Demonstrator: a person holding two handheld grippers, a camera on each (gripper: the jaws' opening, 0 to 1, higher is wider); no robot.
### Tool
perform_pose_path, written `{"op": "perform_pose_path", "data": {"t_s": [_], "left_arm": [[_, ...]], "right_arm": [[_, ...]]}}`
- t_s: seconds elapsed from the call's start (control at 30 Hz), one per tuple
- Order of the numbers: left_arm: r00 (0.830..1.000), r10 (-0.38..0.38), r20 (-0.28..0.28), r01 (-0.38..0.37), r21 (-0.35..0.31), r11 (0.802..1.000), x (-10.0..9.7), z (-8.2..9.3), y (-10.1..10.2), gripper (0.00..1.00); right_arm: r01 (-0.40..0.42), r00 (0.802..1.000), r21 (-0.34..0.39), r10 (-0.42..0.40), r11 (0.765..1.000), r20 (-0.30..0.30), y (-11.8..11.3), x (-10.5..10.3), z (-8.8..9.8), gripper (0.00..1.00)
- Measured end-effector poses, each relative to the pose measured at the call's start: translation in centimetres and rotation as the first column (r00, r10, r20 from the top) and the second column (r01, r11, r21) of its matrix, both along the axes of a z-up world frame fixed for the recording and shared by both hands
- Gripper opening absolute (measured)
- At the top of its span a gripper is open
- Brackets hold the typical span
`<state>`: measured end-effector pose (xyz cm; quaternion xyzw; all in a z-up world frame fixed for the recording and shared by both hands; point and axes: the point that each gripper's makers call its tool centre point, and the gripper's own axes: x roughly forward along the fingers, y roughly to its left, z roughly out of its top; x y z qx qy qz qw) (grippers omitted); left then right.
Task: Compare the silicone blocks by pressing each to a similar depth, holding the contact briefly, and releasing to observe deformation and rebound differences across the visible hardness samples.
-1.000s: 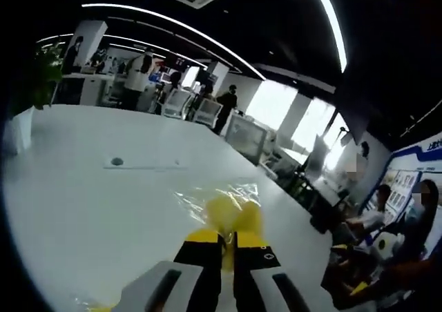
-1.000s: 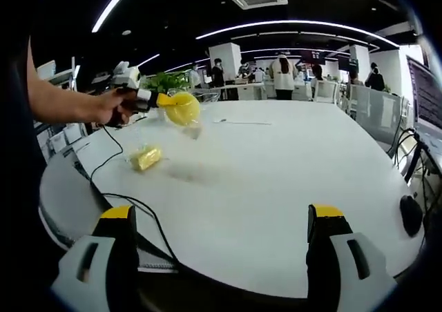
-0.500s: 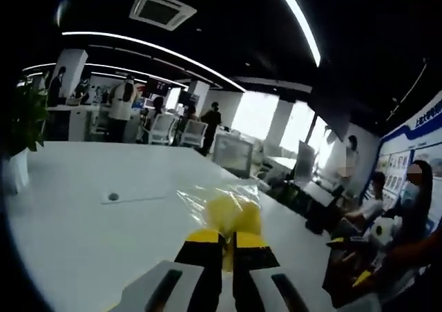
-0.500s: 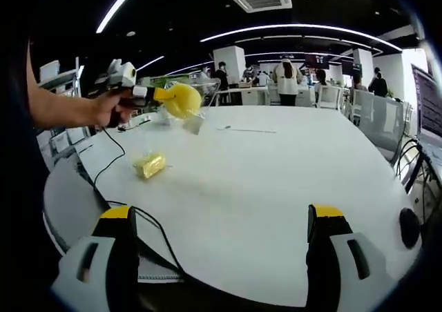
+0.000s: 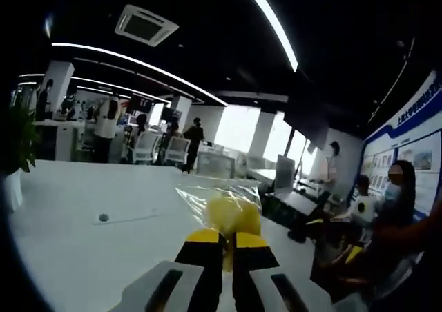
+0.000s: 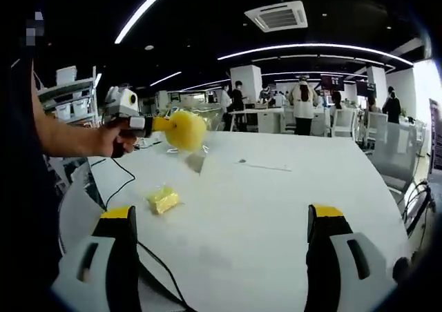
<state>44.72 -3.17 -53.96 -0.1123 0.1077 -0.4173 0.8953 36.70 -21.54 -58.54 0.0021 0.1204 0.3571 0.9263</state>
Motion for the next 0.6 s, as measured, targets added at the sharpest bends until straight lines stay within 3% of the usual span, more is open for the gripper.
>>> {"op": "perform_pose_path", "data": {"t_s": [0.27,0.6], "left_arm": [[0.998,-0.049,0.027,0.050,-0.032,0.998,-2.1,1.6,-0.5,0.00],[0.996,-0.078,0.041,0.080,-0.046,0.996,-3.8,2.4,-0.6,0.00]], "right_arm": [[-0.100,0.994,0.062,0.097,0.993,0.052,3.2,1.1,4.2,0.97],[-0.165,0.983,0.094,0.156,0.982,0.098,5.8,2.7,6.8,0.96]]}}
